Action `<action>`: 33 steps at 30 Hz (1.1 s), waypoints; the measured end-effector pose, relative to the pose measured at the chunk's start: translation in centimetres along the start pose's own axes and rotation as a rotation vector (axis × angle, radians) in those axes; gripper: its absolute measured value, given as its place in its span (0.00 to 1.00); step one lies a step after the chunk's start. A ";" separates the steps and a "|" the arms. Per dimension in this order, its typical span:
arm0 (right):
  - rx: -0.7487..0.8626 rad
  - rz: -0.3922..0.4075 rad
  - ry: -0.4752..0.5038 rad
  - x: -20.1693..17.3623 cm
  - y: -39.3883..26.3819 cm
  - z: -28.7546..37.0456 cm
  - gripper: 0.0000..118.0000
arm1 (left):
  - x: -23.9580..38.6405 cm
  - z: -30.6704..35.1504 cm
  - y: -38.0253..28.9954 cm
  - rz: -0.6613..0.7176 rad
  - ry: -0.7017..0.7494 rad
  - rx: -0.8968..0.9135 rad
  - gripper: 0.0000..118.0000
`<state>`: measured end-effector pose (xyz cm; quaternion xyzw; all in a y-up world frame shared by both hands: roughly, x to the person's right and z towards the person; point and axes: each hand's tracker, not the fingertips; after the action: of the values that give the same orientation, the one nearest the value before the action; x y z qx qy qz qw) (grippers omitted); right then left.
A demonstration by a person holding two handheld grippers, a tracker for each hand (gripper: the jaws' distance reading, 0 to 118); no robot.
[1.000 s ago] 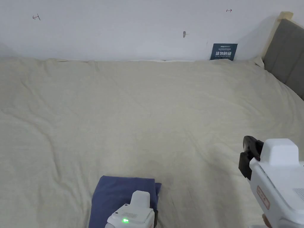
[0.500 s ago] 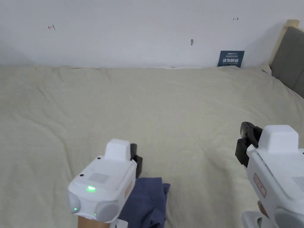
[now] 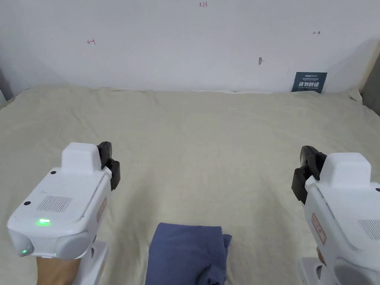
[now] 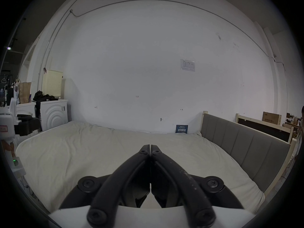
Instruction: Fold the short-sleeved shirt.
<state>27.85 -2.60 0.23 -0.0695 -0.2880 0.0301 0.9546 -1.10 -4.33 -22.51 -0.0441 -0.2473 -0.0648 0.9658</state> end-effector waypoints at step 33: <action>-0.495 0.012 0.296 -13.4 -21.4 -7.5 0.01 | -3.9 -1.2 -1.6 0.061 0.025 -0.022 0.00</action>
<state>21.19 -25.90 -10.07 -0.3058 -0.1440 -0.0457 0.9400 -4.13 -5.62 -25.37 -0.0614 -0.2328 -0.0385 0.9698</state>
